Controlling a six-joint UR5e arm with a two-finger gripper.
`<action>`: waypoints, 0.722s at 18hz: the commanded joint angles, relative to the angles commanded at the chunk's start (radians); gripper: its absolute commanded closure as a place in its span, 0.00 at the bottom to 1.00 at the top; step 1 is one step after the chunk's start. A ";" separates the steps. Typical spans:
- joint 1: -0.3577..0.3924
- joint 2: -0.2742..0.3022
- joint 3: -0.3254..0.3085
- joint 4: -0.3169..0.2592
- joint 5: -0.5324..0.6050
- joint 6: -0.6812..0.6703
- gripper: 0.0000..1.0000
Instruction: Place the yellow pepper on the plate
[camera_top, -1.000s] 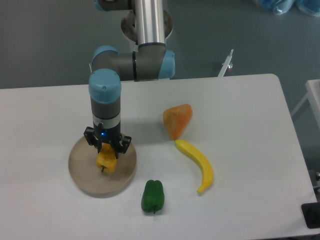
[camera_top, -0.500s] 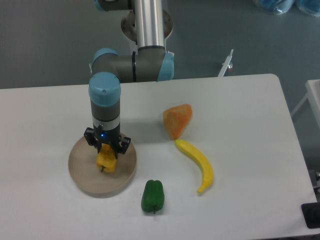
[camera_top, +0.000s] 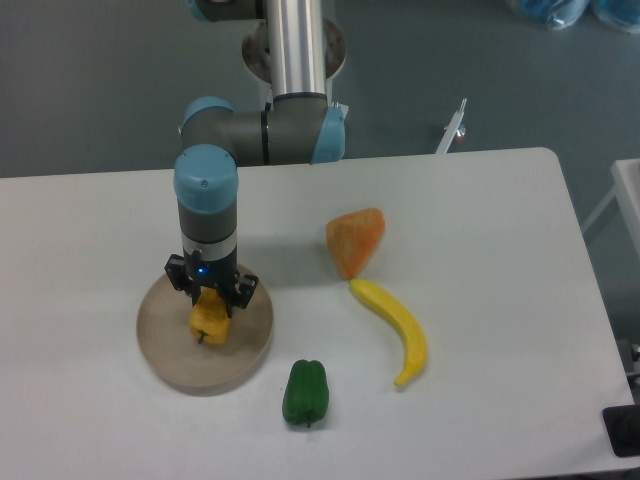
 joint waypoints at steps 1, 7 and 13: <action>0.000 0.000 0.002 0.000 0.002 0.000 0.40; 0.000 0.006 0.002 0.000 0.002 0.000 0.13; 0.009 0.038 0.015 -0.003 0.000 0.008 0.00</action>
